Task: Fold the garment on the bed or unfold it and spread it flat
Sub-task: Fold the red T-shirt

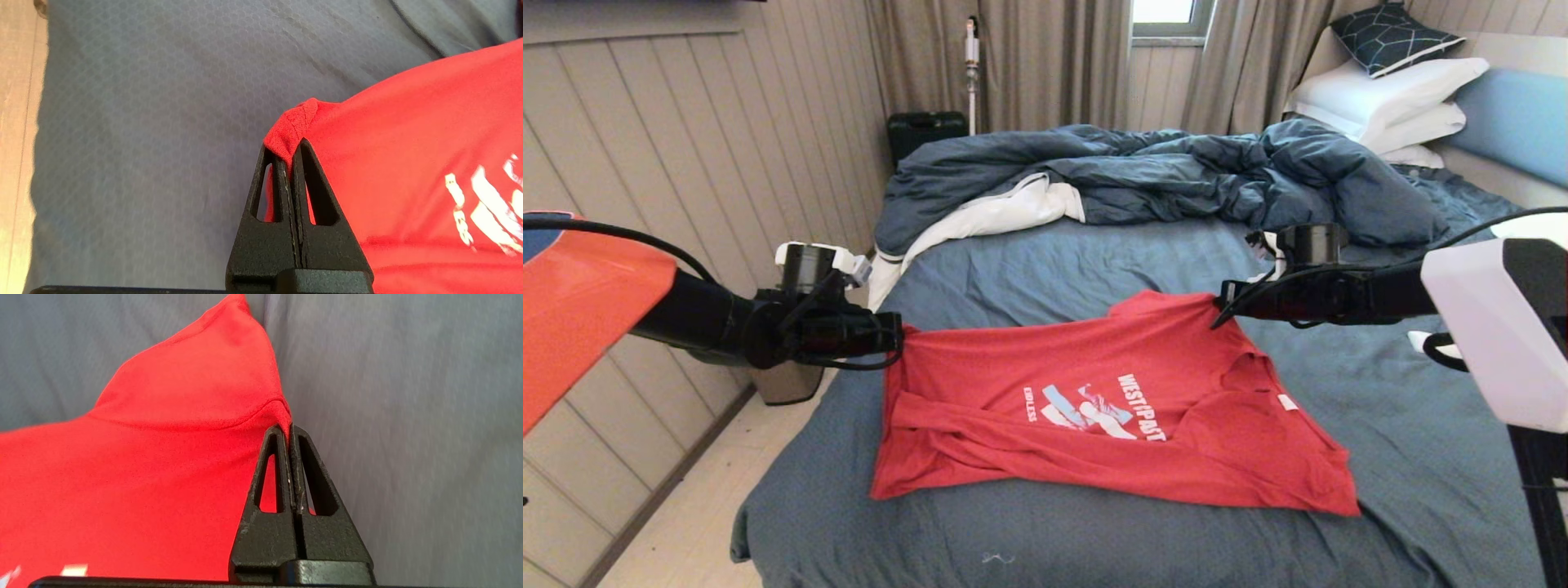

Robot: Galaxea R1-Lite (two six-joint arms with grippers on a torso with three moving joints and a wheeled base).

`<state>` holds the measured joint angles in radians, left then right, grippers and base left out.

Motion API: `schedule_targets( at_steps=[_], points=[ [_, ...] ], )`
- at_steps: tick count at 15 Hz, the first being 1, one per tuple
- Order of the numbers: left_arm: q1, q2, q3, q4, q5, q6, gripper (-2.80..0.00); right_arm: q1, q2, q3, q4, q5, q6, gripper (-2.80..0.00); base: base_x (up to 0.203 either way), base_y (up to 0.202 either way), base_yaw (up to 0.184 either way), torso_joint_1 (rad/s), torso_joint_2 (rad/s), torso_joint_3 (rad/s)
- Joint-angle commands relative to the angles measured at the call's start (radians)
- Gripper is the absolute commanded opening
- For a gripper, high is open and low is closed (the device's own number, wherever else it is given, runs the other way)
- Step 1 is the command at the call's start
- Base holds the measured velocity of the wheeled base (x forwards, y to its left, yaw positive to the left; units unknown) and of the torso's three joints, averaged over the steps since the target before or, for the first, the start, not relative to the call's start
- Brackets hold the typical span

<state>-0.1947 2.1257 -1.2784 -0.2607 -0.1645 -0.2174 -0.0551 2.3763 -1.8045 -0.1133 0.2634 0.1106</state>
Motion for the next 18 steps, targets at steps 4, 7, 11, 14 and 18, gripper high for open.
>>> schedule_targets(
  at_steps=[4,7,11,14,18],
  points=[
    [-0.003,-0.101,0.120,-0.054,-0.001,0.001,-2.80,-0.012,-0.183,0.205,-0.026,0.005,-0.007,-2.80,0.000,0.000,0.000,0.000,0.00,0.000],
    [-0.011,-0.155,0.231,-0.097,-0.002,0.001,-2.80,-0.024,-0.272,0.367,-0.122,0.006,-0.011,-2.80,0.000,0.000,0.000,0.000,0.00,0.000],
    [-0.040,-0.216,0.392,-0.189,-0.001,0.000,-2.80,-0.041,-0.400,0.573,-0.197,0.010,-0.040,-2.80,0.000,0.000,0.000,0.000,0.00,0.000],
    [-0.060,-0.215,0.513,-0.307,0.000,0.001,-2.80,-0.057,-0.450,0.709,-0.241,0.011,-0.080,-2.80,0.000,0.000,0.000,0.000,0.00,0.000],
    [-0.080,-0.168,0.561,-0.373,0.000,0.001,-2.80,-0.057,-0.419,0.828,-0.323,0.011,-0.104,-2.80,0.000,0.000,0.000,0.000,0.00,0.000]
  ],
)
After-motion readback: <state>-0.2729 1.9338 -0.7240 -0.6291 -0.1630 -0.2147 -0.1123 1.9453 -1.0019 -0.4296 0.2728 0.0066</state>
